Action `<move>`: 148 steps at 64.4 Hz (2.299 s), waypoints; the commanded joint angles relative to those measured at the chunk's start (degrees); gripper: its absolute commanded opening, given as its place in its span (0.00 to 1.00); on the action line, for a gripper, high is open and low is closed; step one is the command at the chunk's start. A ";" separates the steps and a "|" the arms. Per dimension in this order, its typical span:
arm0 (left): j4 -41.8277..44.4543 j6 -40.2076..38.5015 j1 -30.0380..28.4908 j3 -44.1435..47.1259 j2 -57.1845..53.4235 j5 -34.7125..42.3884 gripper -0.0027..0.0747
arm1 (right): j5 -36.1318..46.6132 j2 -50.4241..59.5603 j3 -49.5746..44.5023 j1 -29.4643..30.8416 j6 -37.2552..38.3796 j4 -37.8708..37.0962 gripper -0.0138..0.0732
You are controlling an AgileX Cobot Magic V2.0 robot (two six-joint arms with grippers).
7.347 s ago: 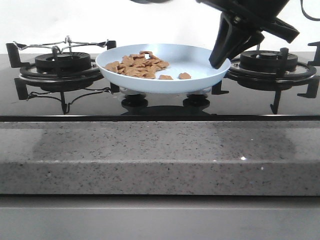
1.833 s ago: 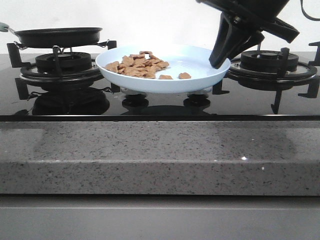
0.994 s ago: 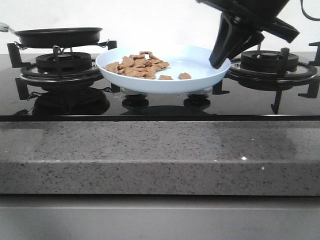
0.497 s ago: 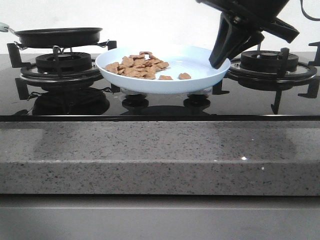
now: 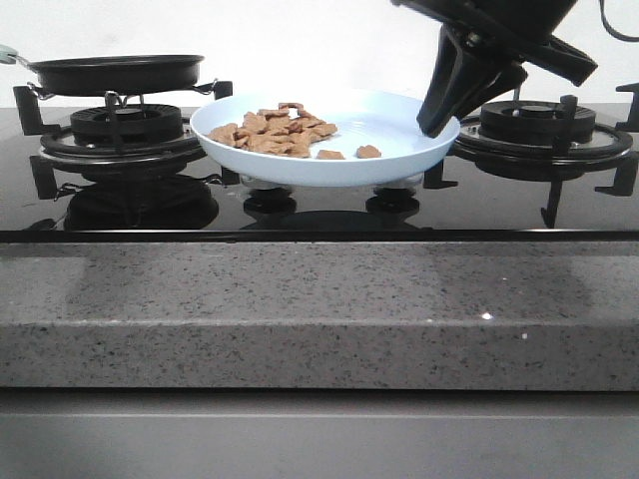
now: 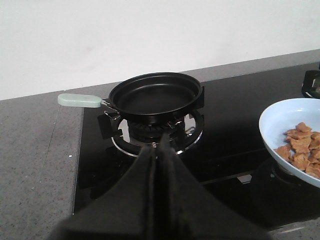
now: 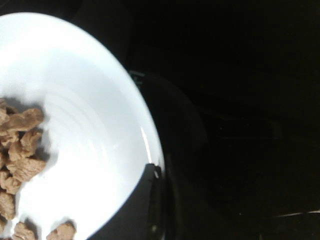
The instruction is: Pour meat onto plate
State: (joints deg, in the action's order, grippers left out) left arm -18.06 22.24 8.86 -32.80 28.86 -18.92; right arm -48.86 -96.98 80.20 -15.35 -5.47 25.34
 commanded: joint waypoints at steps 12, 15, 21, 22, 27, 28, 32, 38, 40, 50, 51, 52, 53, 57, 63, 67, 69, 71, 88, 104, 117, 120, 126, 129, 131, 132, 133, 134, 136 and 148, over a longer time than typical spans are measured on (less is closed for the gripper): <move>-1.36 -0.18 0.34 -1.64 0.20 4.58 0.01 | 1.44 2.18 1.46 -0.10 -0.60 0.54 0.09; -1.37 -0.18 0.34 -1.55 0.20 4.58 0.01 | 1.44 2.18 1.46 -0.10 -0.60 0.54 0.09; -1.37 -0.18 0.34 -1.55 0.20 4.58 0.01 | 1.02 2.18 1.46 -0.10 -0.60 0.67 0.09; -1.37 -0.18 0.34 -1.55 0.20 4.58 0.01 | 1.01 2.18 1.46 -0.10 -0.60 0.77 0.09; -1.37 -0.18 0.34 -1.55 0.20 4.58 0.01 | 0.67 2.18 2.04 -0.10 -0.55 1.15 0.09; -1.37 -0.18 0.34 -1.55 0.20 4.58 0.01 | 0.60 2.18 2.24 -0.10 -0.55 1.22 0.09; -1.37 -0.18 0.34 -1.55 0.20 4.58 0.01 | 0.17 2.18 3.58 -0.05 -0.55 1.42 0.09; -1.37 -0.18 0.34 -1.55 0.20 4.58 0.01 | 0.02 2.18 6.97 0.07 0.10 1.42 0.09; -1.37 -0.18 0.34 -1.55 0.20 4.58 0.01 | 0.18 2.18 8.49 0.17 0.36 1.42 0.09; -1.37 -0.18 0.34 -1.55 0.20 4.58 0.01 | 1.03 1.15 15.59 1.67 0.63 1.51 0.09; -1.37 -0.18 0.34 -1.55 0.20 4.58 0.01 | 0.86 0.75 16.68 2.02 0.85 1.48 0.09; -1.37 -0.18 0.34 -1.55 0.20 4.58 0.01 | 0.68 0.43 17.39 2.25 1.09 1.54 0.09; -1.37 -0.18 0.34 -1.55 0.20 4.58 0.01 | 0.35 0.10 18.12 2.44 1.43 1.54 0.09; -1.37 -0.18 0.34 -1.55 0.20 4.58 0.01 | -0.72 -1.53 21.51 3.38 2.27 1.54 0.09; -1.37 -0.18 0.34 -1.55 0.20 4.58 0.01 | -1.89 -4.86 25.54 4.11 2.57 1.54 0.09; -1.37 -0.18 0.34 -1.55 0.20 4.58 0.01 | -2.08 -7.40 28.17 4.45 2.57 1.54 0.09; -1.37 -0.18 0.34 -1.55 0.20 4.58 0.01 | -2.08 -8.58 29.19 4.51 2.57 1.54 0.09; -1.37 -0.18 0.34 -1.55 0.20 4.58 0.01 | -2.08 -9.75 30.38 4.56 2.57 1.54 0.09; -1.37 -0.18 0.34 -1.55 0.20 4.58 0.01 | -3.94 -18.12 34.01 4.63 2.57 1.54 0.09; -1.37 -0.18 0.34 -1.55 0.20 4.24 0.01 | -6.22 -20.69 34.01 4.63 2.57 -0.04 0.09; -1.37 -0.18 0.34 -1.55 0.20 4.24 0.01 | -7.04 -20.80 34.01 4.63 2.57 -0.69 0.24; -1.37 -0.18 0.34 -1.55 0.20 4.24 0.01 | -7.04 -20.80 34.01 4.63 2.57 -0.69 0.29; -1.37 -0.18 0.34 -1.55 0.20 4.24 0.01 | -6.98 -20.74 34.01 4.63 2.57 -0.69 0.39; -1.37 -0.18 0.34 -1.55 0.20 4.24 0.01 | -6.80 -20.57 34.01 4.63 2.57 -0.69 0.42; -1.37 -0.18 0.34 -1.55 0.20 4.24 0.01 | -6.76 -20.45 34.01 4.63 2.57 -0.69 0.43; -1.37 -0.18 0.34 -1.55 0.20 4.24 0.01 | -6.79 -20.36 34.21 4.63 2.57 -0.69 0.43; -1.37 -0.18 0.34 -1.55 0.20 4.24 0.01 | -6.92 -20.36 34.40 4.70 2.57 -0.75 0.43; -1.37 -0.18 0.34 -1.55 0.20 4.24 0.01 | -7.12 -20.36 34.65 4.71 2.57 -0.74 0.43; -1.37 -0.18 0.34 -1.55 0.20 4.24 0.01 | -7.85 -20.36 35.25 4.76 2.57 -0.74 0.43; -1.37 -0.18 0.34 -1.55 0.20 4.14 0.01 | -13.74 -20.36 40.73 4.90 2.57 -0.74 0.42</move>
State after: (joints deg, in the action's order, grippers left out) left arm -18.50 22.24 8.86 -32.80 28.86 -18.81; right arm -60.90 -121.53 116.77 -10.77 -2.55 23.42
